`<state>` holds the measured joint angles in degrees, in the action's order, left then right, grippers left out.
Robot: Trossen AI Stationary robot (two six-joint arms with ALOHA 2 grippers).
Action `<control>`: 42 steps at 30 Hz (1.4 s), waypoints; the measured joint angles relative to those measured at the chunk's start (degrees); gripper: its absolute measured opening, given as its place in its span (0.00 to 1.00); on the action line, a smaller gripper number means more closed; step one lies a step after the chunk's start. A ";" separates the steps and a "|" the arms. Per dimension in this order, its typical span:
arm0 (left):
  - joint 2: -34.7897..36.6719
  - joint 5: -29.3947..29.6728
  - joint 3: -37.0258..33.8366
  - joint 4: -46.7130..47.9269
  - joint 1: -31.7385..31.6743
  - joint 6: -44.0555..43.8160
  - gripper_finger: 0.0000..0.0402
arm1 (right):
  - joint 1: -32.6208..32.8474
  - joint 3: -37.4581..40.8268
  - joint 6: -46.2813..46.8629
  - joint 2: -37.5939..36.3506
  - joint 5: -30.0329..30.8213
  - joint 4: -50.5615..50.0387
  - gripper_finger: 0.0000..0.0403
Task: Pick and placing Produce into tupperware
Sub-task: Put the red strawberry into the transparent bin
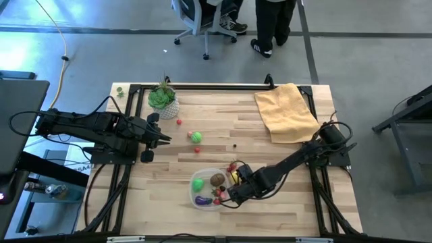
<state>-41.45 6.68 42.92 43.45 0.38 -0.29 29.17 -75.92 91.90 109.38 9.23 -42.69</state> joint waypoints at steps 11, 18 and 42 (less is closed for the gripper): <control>0.00 0.00 -0.02 0.01 0.00 -0.01 0.10 | -0.28 0.00 0.42 1.31 0.56 0.33 0.61; 0.00 0.01 0.00 0.00 0.00 0.01 0.10 | -0.93 0.00 0.15 1.53 0.18 0.71 0.61; 0.00 0.00 0.00 -0.01 0.00 -0.01 0.10 | -1.81 -0.02 -0.71 3.17 -2.16 1.46 0.61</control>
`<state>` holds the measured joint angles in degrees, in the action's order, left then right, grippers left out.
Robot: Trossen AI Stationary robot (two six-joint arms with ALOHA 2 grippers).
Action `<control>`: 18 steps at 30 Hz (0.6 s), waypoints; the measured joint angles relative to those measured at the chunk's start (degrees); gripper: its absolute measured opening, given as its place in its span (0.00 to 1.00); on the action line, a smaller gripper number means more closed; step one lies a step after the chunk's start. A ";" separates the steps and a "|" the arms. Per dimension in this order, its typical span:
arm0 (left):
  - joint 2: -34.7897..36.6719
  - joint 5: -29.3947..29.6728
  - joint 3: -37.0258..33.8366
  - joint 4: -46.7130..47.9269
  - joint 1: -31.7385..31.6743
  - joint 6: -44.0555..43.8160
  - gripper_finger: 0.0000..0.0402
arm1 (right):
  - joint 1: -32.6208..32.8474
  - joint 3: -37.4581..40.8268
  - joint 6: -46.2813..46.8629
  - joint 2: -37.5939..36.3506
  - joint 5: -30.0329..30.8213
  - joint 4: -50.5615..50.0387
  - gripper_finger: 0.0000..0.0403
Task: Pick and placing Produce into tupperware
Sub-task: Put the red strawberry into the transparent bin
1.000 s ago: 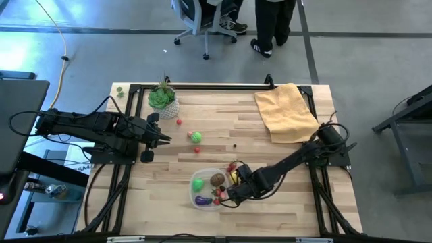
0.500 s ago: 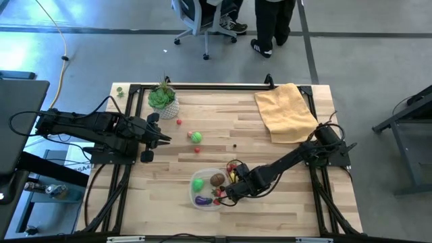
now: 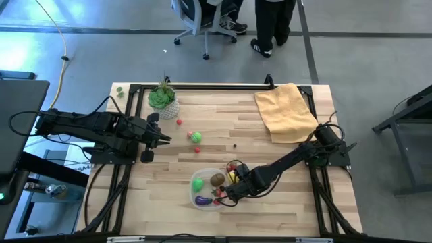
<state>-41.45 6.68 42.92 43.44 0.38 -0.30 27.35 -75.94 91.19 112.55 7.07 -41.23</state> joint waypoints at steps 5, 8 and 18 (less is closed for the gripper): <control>0.00 0.01 0.00 0.02 0.00 0.02 0.10 | -0.11 0.00 -0.08 0.96 0.11 0.50 0.61; 0.00 0.00 0.00 0.02 0.00 0.00 0.10 | -0.09 0.00 -0.17 1.29 0.06 1.01 0.61; 0.00 0.01 -0.02 0.01 0.00 0.01 0.10 | -0.09 -0.15 -1.01 2.26 -0.76 2.70 0.61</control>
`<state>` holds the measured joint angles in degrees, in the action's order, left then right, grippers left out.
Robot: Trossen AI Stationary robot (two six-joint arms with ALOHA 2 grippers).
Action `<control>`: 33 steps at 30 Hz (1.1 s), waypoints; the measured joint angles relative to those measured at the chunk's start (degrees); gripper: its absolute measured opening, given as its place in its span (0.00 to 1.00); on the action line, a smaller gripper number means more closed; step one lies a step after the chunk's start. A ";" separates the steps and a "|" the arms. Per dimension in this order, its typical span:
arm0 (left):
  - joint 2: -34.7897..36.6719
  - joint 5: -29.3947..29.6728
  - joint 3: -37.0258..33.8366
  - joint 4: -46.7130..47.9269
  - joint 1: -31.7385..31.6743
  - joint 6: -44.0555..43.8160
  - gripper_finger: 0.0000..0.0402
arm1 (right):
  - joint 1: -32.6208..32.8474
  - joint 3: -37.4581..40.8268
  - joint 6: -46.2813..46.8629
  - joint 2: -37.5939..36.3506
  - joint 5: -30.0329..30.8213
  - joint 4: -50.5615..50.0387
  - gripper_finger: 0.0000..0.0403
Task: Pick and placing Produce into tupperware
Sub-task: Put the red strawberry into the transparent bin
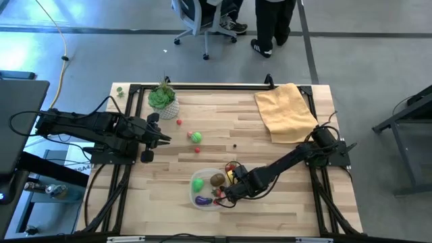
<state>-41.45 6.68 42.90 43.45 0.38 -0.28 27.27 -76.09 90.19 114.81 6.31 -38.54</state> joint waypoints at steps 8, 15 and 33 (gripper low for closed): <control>0.00 0.01 0.02 0.01 0.00 0.01 0.10 | -0.14 -0.01 -0.24 0.06 0.32 -0.16 0.56; 0.00 0.00 0.02 0.01 0.00 -0.01 0.10 | -0.24 0.08 -0.23 0.10 1.02 -0.34 0.45; 0.00 -0.01 0.00 -0.01 0.00 0.01 0.10 | -0.16 0.15 -4.96 -5.30 6.10 -2.62 0.41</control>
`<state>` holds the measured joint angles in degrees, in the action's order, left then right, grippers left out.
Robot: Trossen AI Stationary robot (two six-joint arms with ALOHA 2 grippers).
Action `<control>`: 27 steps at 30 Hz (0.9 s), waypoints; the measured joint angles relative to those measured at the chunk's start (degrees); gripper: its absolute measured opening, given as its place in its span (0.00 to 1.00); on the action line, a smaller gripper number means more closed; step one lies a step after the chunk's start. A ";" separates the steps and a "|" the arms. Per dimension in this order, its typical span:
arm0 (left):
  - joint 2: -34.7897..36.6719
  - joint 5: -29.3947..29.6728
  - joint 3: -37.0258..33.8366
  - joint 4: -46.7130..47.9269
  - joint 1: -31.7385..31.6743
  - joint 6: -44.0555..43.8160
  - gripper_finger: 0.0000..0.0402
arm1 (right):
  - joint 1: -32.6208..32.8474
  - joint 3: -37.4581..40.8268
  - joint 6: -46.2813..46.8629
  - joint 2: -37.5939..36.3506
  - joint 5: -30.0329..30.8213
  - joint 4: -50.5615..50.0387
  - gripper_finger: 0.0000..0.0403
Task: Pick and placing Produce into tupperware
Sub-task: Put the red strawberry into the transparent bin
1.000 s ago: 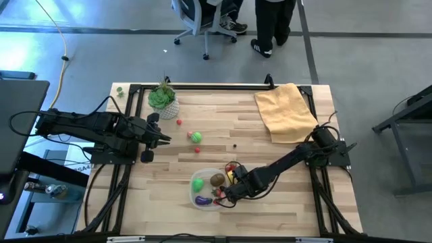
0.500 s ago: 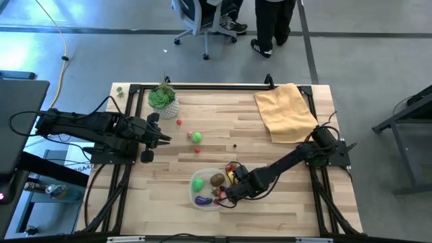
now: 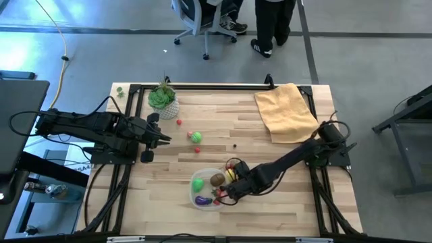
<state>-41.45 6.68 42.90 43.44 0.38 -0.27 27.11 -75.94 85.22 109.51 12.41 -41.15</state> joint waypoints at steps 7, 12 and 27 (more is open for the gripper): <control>0.00 0.02 0.02 0.00 0.00 -0.02 0.10 | -0.06 -0.02 -5.64 -5.38 2.01 0.60 0.41; 0.00 0.00 0.02 0.02 0.00 0.00 0.10 | -1.55 -0.07 -17.02 -7.10 1.07 8.12 0.41; 0.00 0.02 0.02 0.02 0.00 0.00 0.10 | -7.82 -5.05 -40.81 -2.68 -9.53 15.68 0.41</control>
<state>-41.45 6.70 42.92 43.46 0.38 -0.28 19.29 -80.99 44.41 106.84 2.89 -25.47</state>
